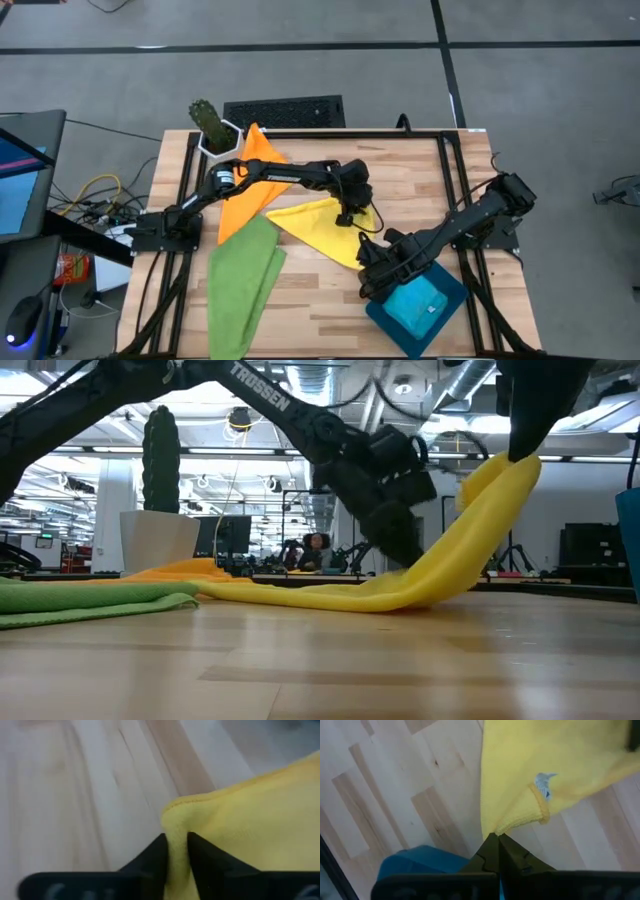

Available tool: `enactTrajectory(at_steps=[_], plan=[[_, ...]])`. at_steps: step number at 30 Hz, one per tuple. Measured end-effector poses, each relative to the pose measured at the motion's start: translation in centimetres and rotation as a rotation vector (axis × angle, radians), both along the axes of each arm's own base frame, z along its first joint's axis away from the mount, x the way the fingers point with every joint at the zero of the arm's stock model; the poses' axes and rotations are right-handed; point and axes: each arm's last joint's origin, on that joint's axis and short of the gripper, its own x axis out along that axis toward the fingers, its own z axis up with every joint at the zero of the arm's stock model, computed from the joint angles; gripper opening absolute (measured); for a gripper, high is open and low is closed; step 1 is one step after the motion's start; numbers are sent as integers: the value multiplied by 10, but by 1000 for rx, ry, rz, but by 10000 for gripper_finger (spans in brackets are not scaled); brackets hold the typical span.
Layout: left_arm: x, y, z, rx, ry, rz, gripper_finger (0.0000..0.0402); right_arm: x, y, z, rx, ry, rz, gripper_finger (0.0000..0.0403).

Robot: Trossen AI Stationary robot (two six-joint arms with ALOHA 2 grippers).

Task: Fold microfiber towels
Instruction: Fold the yellow microfiber towel

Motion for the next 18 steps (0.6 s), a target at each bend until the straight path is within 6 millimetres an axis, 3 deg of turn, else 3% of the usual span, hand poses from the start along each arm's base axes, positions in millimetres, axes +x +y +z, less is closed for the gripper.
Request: enactTrajectory(at_steps=[4, 7, 13, 18], plan=[[-5, 4, 16, -18, -6, 33, 10, 0, 0, 0, -2, 0, 3, 21], [-14, 9, 41, -55, 1, 89, 5, 1, -2, 0, -11, -5, -15, 23], [-70, 27, 134, -52, 31, 259, 2, -8, -25, 17, -102, -19, -87, 14], [-130, 37, 208, 74, -22, 411, 1, -30, -77, 58, -299, -147, -249, 15]])
